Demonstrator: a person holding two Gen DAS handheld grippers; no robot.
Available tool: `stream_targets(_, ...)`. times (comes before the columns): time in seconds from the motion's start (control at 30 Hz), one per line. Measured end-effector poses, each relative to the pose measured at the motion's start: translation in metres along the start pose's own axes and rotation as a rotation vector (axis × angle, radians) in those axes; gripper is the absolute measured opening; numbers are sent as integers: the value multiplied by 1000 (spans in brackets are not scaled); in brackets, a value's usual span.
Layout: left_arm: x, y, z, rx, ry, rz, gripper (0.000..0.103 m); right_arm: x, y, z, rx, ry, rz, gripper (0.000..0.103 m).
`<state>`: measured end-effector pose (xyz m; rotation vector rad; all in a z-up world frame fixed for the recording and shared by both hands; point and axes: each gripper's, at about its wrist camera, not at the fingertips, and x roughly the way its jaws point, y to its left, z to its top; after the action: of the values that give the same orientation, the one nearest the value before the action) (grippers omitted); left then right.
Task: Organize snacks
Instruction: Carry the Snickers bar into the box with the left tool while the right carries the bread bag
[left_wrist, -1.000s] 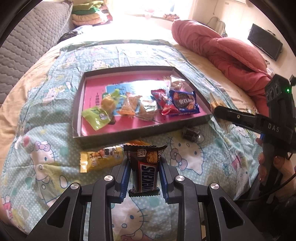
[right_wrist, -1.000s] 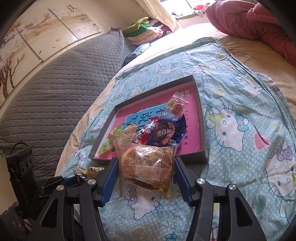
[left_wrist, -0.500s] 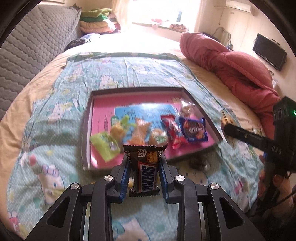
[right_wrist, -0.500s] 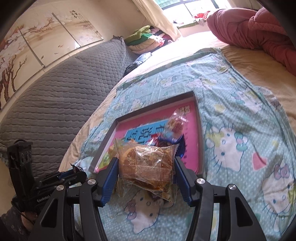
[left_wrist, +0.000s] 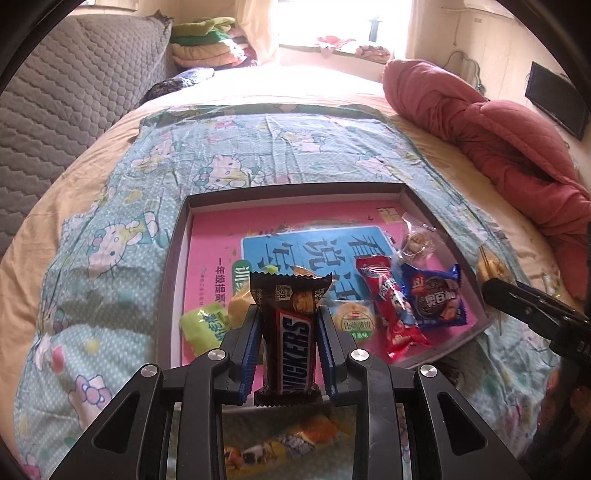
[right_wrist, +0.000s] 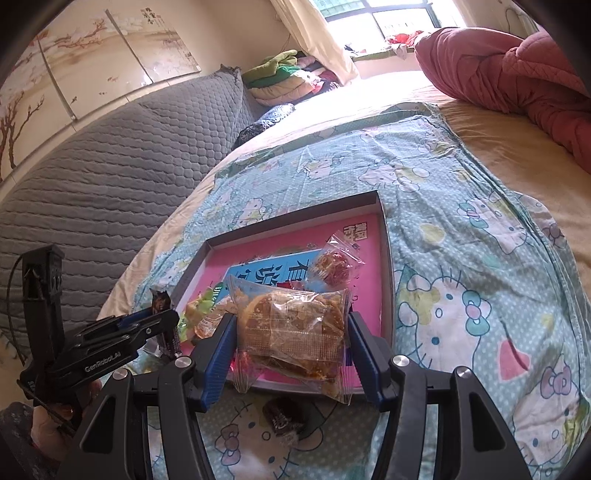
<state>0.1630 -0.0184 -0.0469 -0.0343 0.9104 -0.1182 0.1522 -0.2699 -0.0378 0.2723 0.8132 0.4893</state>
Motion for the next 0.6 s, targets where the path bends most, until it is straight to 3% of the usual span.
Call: stream_targets(0.6, 10, -1, -3, -16, 32, 2, 29, 31, 5, -1, -61, 51, -104, 61)
